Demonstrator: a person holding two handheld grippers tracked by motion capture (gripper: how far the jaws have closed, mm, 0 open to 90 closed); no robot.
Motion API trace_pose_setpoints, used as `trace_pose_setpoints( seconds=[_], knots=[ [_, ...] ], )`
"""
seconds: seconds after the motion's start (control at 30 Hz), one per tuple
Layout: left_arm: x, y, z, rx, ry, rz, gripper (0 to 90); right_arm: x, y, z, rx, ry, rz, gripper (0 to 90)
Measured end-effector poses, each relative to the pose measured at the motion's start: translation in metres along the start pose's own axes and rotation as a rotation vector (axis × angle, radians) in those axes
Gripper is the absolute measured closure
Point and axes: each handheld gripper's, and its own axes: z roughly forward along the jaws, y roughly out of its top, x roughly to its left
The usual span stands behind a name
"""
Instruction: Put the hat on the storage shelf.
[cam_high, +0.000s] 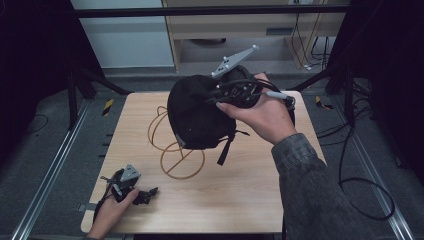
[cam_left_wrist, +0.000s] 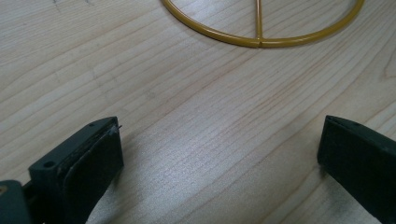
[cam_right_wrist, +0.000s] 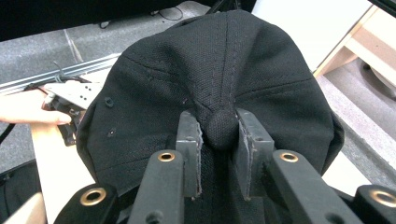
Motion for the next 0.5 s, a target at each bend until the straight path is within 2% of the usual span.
trace_pose_setpoints(
  seconds=[0.5],
  knots=[
    [0.0,0.0,0.0,0.0,0.0,0.0,0.0,0.008,0.027,0.027,0.022,0.031,-0.024,73.5]
  ],
)
